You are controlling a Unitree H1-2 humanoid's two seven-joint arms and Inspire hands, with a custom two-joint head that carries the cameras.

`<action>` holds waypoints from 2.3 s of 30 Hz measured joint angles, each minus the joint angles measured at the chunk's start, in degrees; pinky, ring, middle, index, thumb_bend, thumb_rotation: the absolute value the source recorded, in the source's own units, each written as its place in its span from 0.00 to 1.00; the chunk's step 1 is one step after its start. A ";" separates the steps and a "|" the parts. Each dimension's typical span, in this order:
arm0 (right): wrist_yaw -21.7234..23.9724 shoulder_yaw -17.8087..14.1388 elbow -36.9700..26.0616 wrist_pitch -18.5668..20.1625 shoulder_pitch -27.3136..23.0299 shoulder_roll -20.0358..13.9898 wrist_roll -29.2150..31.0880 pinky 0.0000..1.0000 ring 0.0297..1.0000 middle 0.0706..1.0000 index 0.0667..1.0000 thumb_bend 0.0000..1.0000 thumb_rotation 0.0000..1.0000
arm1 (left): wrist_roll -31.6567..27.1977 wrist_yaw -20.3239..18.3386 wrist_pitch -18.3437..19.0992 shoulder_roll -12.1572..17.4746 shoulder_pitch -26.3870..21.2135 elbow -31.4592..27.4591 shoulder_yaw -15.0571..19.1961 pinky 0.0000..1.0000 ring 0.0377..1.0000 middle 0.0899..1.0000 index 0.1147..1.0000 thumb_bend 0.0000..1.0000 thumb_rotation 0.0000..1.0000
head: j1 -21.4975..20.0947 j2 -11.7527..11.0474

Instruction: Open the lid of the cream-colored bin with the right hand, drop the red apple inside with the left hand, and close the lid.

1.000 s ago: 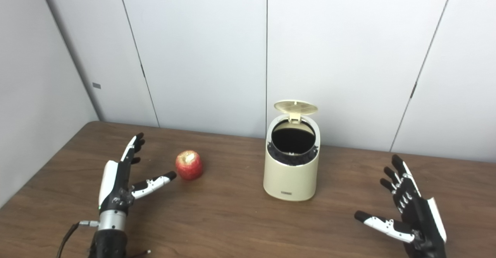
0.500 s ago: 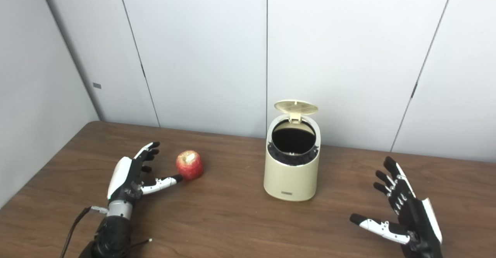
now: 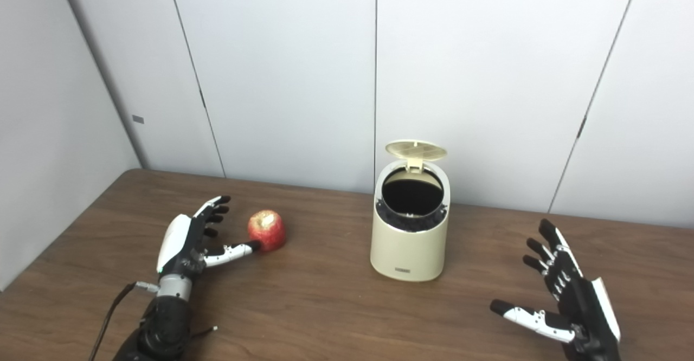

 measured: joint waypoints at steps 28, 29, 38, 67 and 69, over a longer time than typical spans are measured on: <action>-0.01 -0.52 -0.40 0.95 0.25 0.05 0.43 0.86 0.91 0.97 0.94 0.76 0.18 | 4.52 2.84 -0.16 -1.69 -1.95 1.43 -7.08 0.52 0.55 0.52 0.63 0.84 0.13 | -0.79 1.93; -0.01 -0.59 -0.50 1.02 0.26 0.07 0.43 0.87 0.91 0.97 0.94 0.76 0.18 | 5.85 3.63 0.14 -1.60 -2.19 1.79 -7.70 0.49 0.50 0.46 0.56 0.68 0.07 | -0.79 1.93; -0.13 -1.24 -1.40 1.14 0.61 0.24 0.40 0.86 0.90 0.97 0.94 0.76 0.21 | 11.19 7.35 2.23 -1.70 -3.12 3.71 -10.30 0.38 0.40 0.40 0.44 0.52 0.00 | -1.06 2.20; -2.99 0.62 1.96 0.13 -1.01 1.75 -5.02 0.77 0.86 0.94 0.91 0.78 0.21 | 12.60 10.02 -2.46 -7.67 -5.99 -14.96 -10.29 0.25 0.31 0.36 0.45 0.52 0.00 | -9.31 -1.58; -3.25 0.93 1.64 0.96 -1.01 2.13 -5.06 0.78 0.87 0.94 0.90 0.78 0.22 | 13.10 9.28 -2.58 -8.45 -7.14 -15.18 -10.66 0.25 0.32 0.37 0.45 0.52 0.00 | -9.75 -1.76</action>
